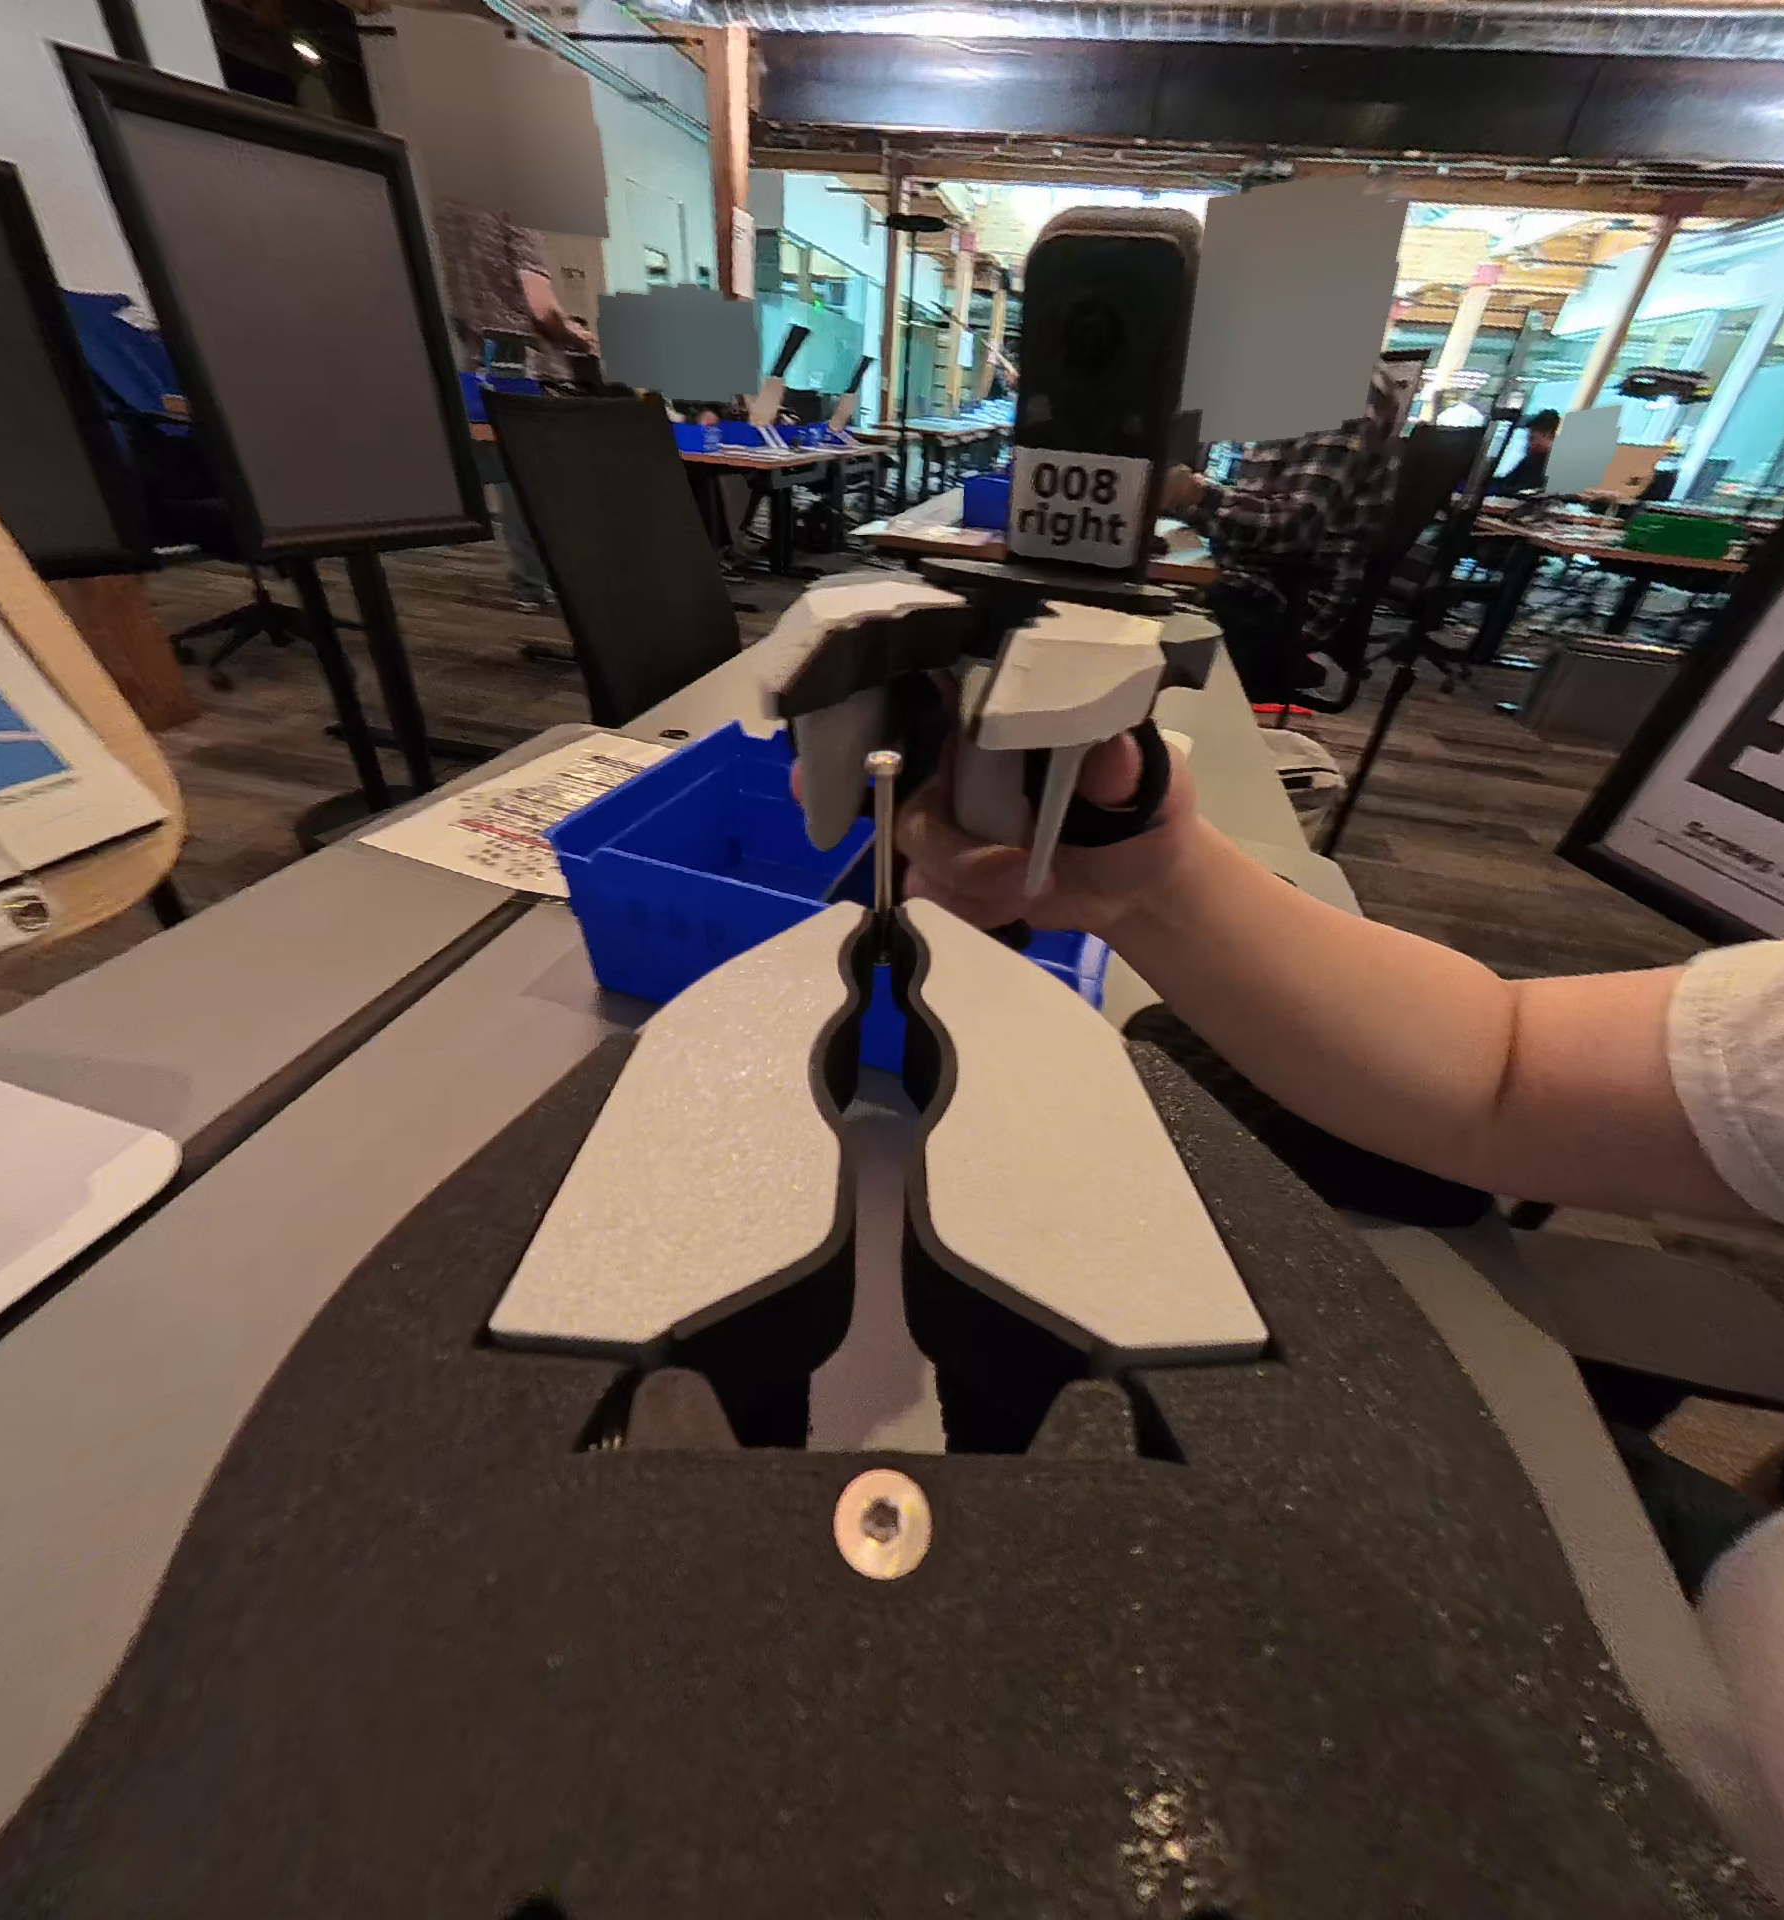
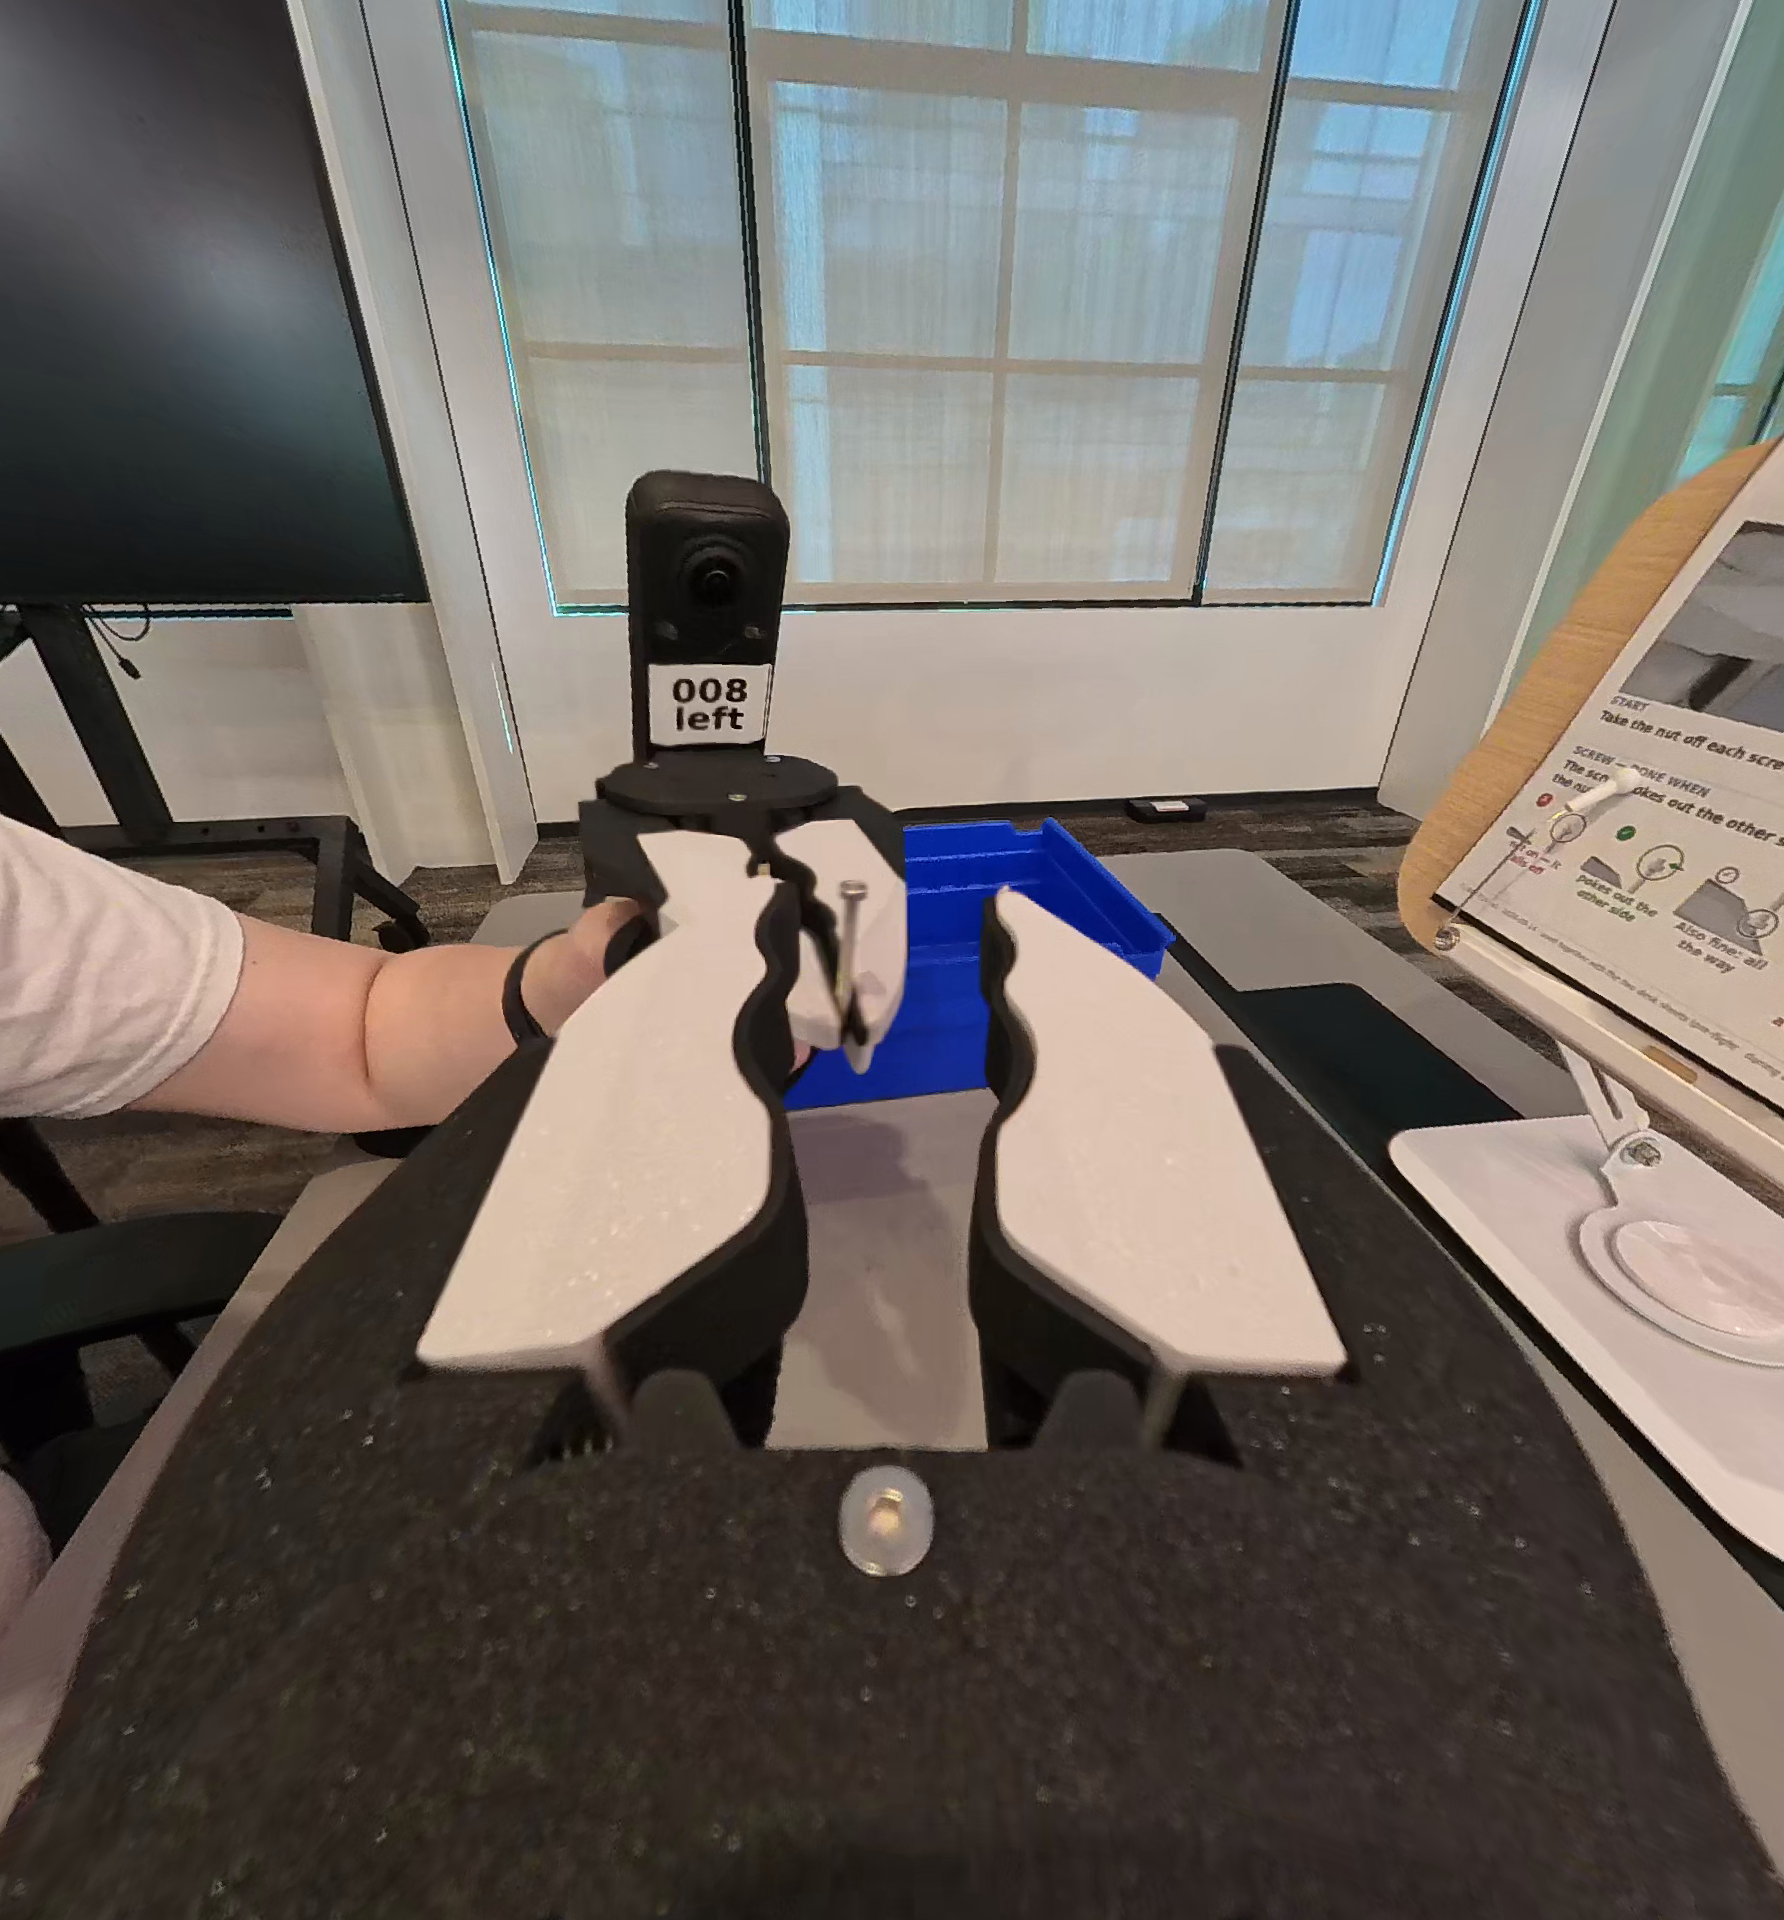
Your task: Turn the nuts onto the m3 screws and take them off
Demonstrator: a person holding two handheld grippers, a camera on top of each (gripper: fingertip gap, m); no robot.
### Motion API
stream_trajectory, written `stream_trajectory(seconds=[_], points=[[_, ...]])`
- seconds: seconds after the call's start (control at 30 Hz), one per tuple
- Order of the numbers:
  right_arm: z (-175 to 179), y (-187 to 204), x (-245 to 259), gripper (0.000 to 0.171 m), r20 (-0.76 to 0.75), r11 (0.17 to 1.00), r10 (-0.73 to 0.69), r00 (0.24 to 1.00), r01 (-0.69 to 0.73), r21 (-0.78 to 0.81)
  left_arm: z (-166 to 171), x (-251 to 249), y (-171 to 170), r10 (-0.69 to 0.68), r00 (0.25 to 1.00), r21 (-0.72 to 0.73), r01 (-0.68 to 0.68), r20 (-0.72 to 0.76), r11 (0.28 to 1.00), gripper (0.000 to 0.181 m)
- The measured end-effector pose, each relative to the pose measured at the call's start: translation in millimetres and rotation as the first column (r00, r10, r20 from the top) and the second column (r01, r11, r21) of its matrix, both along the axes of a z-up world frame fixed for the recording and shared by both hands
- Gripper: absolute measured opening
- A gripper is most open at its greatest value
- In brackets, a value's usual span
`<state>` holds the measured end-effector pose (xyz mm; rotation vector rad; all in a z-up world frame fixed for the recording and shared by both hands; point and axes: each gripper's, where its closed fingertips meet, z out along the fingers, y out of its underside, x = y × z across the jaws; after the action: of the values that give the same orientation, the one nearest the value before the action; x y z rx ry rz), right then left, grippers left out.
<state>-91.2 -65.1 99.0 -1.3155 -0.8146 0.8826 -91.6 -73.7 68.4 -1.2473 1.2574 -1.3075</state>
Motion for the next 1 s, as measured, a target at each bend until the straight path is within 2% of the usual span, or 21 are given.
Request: stream_trajectory(seconds=[0.2, 0.33, 0.6, 0.73, 1.0], points=[[3.0, 10.2, -12.1, 0.031, -0.039, 0.989, -0.14, 0.989, 0.142, 0.047, 4.7, -5.2, 19.6, 0.166, 0.985, 0.053, -0.168, 0.046, 0.984, 0.002], [2.5, 21.6, -9.8, 0.028, -0.067, 0.937, -0.335, 0.94, 0.34, 0.087, 6.0, -8.1, 27.4, 0.25, 0.966, 0.095, -0.255, 0.064, 0.962, 0.002], [6.1, 16.3, -13.2, 0.023, -0.082, 0.828, -0.511, 0.856, 0.515, 0.223, 3.3, -3.7, 21.1, 0.295, 0.953, 0.182, -0.302, 0.065, 0.936, 0.002], [2.2, 17.0, -15.9, 0.021, -0.065, 0.794, -0.563, 0.824, 0.56, 0.237, 2.2, -2.3, 18.9, 0.286, 0.956, 0.184, -0.293, 0.06, 0.938, 0.002], [1.2, 16.2, -16.6, 0.013, -0.067, 0.791, -0.567, 0.821, 0.566, 0.232, 3.2, -2.4, 17.3, 0.28, 0.958, 0.183, -0.286, 0.061, 0.94, 0.002]])
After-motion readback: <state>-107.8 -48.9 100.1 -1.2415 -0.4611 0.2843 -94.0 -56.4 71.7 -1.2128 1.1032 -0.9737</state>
